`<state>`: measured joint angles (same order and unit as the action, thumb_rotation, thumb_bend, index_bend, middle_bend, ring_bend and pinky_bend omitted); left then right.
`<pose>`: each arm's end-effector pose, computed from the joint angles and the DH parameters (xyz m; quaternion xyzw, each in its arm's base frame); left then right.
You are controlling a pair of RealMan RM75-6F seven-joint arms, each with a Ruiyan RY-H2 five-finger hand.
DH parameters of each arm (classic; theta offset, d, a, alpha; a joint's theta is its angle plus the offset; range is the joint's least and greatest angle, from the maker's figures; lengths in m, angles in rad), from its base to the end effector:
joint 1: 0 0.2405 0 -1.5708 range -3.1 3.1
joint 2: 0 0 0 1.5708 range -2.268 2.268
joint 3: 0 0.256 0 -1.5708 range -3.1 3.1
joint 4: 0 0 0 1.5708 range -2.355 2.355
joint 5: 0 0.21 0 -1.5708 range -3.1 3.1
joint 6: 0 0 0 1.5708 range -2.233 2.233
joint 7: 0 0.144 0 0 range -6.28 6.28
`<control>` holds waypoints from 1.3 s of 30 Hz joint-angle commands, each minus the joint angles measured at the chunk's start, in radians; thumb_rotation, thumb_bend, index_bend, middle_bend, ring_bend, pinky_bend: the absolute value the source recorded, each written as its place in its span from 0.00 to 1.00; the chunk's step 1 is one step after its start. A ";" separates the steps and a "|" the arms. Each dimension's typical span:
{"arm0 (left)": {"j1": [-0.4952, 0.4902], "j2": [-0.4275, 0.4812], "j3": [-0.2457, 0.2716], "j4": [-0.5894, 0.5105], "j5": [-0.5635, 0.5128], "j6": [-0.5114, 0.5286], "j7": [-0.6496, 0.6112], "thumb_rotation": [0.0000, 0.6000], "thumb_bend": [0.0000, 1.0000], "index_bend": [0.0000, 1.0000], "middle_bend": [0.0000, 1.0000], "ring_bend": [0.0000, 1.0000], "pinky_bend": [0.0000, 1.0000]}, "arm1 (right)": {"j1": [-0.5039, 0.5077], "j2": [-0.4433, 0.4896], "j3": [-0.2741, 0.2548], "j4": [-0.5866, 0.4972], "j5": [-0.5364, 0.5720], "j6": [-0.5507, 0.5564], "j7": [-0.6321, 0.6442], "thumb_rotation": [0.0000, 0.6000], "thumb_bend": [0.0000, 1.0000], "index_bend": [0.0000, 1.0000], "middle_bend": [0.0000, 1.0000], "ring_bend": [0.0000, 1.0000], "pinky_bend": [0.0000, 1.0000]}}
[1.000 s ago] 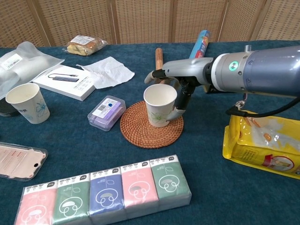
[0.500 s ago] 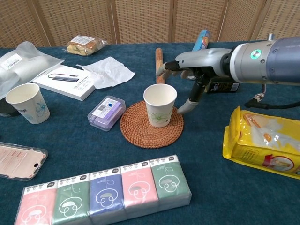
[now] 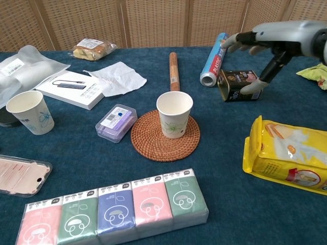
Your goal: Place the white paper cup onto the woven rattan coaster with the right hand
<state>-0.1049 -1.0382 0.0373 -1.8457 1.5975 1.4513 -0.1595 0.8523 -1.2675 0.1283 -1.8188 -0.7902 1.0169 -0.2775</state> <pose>-0.2617 0.1630 0.1454 -0.5836 -0.4862 -0.4554 0.4644 -0.1315 -0.3395 0.0494 0.6907 -0.4791 0.3639 0.4012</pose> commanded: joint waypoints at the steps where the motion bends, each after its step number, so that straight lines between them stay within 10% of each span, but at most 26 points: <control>1: 0.006 -0.004 0.001 0.009 0.002 0.008 -0.003 0.75 0.35 0.01 0.00 0.00 0.00 | -0.085 0.037 -0.014 -0.031 -0.063 0.100 0.051 1.00 0.24 0.00 0.07 0.02 0.10; 18: 0.052 -0.004 0.021 0.025 0.002 0.049 0.063 0.76 0.35 0.03 0.00 0.00 0.00 | -0.496 0.076 -0.165 0.047 -0.357 0.508 0.166 1.00 0.29 0.00 0.07 0.00 0.02; 39: 0.076 0.007 0.031 -0.037 0.094 0.105 0.197 0.80 0.35 0.08 0.00 0.00 0.00 | -0.716 0.086 -0.170 0.106 -0.472 0.571 0.272 1.00 0.27 0.00 0.03 0.00 0.00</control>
<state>-0.0310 -1.0330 0.0667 -1.8784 1.6892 1.5544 0.0339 0.1393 -1.1827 -0.0430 -1.7143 -1.2596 1.5905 -0.0084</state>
